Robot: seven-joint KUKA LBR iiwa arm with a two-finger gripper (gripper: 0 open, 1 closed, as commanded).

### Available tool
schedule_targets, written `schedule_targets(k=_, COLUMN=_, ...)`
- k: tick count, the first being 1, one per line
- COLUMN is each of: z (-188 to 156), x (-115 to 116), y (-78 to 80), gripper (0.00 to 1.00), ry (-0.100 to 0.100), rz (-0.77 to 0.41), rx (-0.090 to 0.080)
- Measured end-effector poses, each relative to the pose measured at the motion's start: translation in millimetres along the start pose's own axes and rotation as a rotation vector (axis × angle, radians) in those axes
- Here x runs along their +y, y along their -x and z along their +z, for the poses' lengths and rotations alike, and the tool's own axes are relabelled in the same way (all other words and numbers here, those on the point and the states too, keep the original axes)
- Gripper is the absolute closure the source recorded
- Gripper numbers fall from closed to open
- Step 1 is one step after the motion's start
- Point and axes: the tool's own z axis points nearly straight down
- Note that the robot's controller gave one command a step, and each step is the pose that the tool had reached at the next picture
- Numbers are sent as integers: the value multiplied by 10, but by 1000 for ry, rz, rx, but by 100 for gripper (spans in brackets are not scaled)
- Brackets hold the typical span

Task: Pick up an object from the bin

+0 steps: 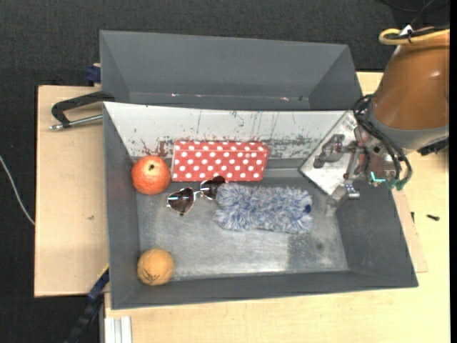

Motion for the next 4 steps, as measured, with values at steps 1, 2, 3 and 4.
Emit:
schedule_targets(k=1, z=300, x=52, y=76, gripper=0, ry=-3, rz=-23, rx=-17)
schedule_targets(k=2, z=1076, x=178, y=144, gripper=0, ry=-2, rz=-69, rx=-11)
schedule_targets(k=3, z=1580, x=525, y=261, gripper=100, ry=-1, rz=-174, rx=-13)
schedule_targets(k=4, z=1580, x=525, y=261, gripper=100, ry=-1, rz=-174, rx=-13)
